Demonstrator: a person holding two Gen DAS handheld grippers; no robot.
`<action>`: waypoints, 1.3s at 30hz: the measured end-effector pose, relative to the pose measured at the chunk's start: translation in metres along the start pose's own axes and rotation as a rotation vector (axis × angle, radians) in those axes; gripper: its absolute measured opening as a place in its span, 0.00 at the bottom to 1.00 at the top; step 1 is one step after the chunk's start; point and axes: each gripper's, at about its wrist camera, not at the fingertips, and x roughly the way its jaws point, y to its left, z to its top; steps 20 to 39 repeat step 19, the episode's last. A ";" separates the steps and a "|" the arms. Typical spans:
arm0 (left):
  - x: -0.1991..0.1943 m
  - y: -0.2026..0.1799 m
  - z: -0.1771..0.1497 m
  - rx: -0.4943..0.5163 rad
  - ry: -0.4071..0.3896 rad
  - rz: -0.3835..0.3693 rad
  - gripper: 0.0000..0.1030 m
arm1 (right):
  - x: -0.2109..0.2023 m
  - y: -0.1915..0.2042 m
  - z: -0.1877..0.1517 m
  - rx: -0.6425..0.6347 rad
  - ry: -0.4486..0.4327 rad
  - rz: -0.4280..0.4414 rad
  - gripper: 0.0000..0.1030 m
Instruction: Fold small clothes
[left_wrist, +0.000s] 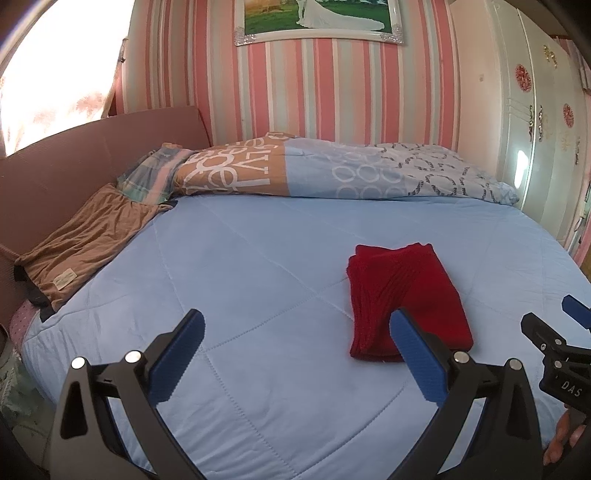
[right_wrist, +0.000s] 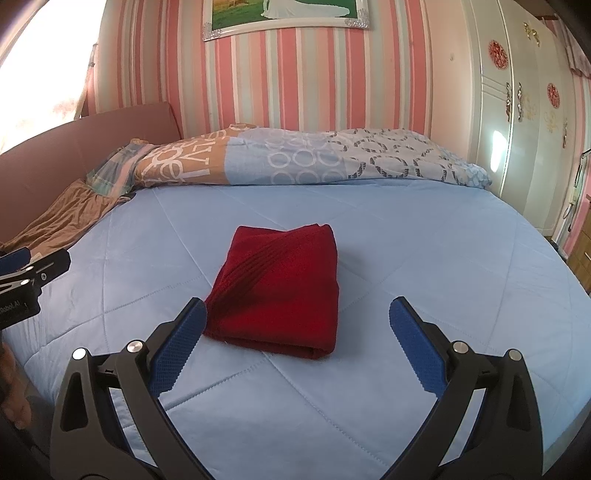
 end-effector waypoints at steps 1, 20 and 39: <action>0.000 0.001 0.000 0.004 -0.003 0.009 0.98 | 0.001 0.000 0.000 0.000 -0.001 0.000 0.96; 0.000 0.003 0.003 0.000 0.009 -0.026 0.98 | 0.002 -0.001 0.004 -0.009 -0.009 0.003 0.96; 0.000 0.003 0.003 0.000 0.009 -0.026 0.98 | 0.002 -0.001 0.004 -0.009 -0.009 0.003 0.96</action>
